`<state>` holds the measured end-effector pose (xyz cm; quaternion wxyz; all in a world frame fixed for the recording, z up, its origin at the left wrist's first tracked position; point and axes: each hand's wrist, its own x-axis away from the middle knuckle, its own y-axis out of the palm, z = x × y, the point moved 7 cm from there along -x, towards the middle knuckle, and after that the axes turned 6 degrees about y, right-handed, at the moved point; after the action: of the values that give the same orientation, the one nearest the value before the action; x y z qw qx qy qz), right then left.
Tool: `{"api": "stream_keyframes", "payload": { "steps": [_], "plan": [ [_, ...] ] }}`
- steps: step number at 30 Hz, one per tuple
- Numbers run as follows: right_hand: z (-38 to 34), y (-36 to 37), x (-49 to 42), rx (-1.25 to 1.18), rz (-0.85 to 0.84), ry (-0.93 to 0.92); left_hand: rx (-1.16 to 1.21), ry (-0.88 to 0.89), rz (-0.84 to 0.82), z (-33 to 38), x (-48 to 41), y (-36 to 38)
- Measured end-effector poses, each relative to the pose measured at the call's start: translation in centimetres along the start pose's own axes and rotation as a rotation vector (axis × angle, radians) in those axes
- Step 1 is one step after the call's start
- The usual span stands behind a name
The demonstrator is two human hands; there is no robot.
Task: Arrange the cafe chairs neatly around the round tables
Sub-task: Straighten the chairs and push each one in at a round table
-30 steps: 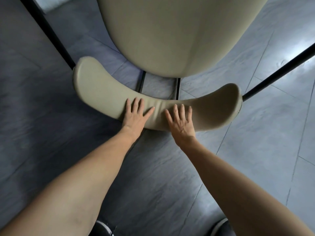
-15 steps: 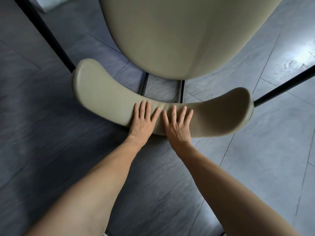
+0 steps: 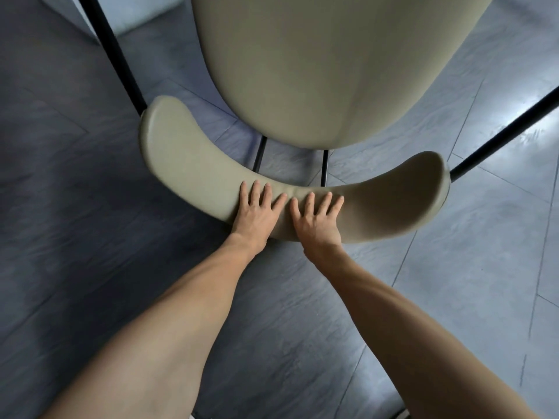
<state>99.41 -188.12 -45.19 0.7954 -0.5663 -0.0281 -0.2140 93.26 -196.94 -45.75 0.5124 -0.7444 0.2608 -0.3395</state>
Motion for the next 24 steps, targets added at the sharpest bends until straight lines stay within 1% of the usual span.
{"api": "stream_keyframes", "payload": {
  "steps": [2,8,13,17,21,24],
  "plan": [
    [0.6,-1.0,0.2,0.001,-0.005,-0.011,0.010,0.008,0.001,-0.5,0.2,-1.2],
    [2.8,-5.4,1.0,0.012,0.054,-0.033,0.002,0.024,0.032,-2.2,0.3,-6.0],
    [4.5,-9.7,1.3,0.000,0.103,-0.020,0.015,0.102,0.065,-3.6,0.2,-10.8],
    [5.4,-12.9,1.1,-0.020,0.149,-0.009,0.067,0.163,0.090,-5.5,-0.3,-13.9],
    [6.6,-15.8,1.2,-0.018,0.187,0.014,0.141,0.182,0.114,-6.9,-0.3,-17.2],
    [7.3,-17.2,2.1,0.014,0.222,0.003,0.153,0.205,0.090,-7.2,-0.1,-19.0]
  ]
}}
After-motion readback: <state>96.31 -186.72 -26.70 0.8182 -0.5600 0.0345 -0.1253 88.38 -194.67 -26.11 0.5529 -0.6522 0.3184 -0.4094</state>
